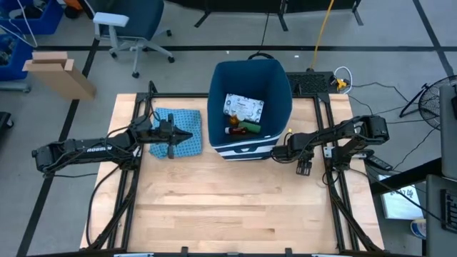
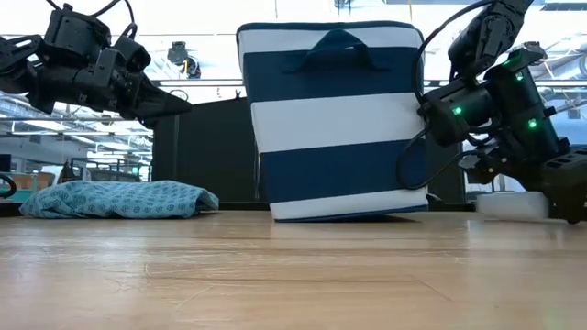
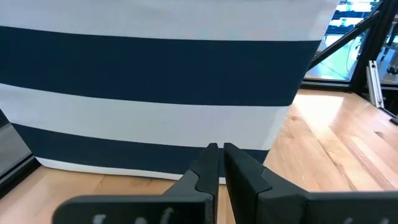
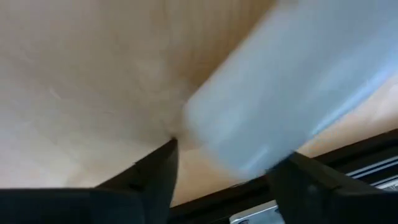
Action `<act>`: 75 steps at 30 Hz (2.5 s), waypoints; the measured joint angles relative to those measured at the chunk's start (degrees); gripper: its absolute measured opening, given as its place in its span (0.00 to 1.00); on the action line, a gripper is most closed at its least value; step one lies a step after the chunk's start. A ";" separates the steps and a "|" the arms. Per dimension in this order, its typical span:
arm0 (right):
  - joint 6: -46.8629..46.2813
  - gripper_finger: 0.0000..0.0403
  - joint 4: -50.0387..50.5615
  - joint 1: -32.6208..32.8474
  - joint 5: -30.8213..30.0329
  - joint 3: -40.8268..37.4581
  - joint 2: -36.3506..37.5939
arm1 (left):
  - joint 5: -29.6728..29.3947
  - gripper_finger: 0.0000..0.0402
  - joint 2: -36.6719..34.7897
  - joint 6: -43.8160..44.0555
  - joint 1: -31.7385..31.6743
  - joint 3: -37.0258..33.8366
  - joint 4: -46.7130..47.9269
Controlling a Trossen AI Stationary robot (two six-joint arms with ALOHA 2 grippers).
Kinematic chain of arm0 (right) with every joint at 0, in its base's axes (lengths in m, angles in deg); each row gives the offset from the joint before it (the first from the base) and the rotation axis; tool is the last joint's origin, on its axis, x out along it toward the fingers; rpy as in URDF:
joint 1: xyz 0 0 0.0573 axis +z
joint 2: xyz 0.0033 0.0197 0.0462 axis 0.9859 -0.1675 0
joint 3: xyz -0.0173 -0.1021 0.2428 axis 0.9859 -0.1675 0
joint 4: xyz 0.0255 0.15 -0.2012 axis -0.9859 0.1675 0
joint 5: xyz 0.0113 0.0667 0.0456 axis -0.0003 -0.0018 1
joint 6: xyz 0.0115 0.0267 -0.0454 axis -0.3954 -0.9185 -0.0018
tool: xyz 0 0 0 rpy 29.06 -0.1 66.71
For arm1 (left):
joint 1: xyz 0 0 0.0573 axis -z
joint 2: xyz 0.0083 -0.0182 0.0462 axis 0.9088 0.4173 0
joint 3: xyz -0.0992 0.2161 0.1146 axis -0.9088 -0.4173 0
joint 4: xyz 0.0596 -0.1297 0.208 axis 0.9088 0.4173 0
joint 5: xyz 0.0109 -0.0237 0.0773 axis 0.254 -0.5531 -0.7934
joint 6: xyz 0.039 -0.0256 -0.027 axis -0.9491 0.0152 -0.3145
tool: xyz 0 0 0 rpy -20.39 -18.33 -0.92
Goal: Pick & place medical supplies in basket/bin
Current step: Put the white pill bottle into the blue bin
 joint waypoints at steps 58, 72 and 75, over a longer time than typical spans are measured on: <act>-8.49 0.40 -4.72 2.20 16.64 2.05 12.60 | 0.03 0.06 -0.01 0.34 -0.02 0.00 1.24; -19.02 0.39 -3.46 12.80 26.77 2.08 17.88 | 0.07 0.06 -0.02 1.74 -0.02 0.00 1.25; -23.43 0.38 -4.63 17.63 27.26 2.08 17.88 | 0.07 0.06 -0.01 1.74 -0.02 0.00 1.26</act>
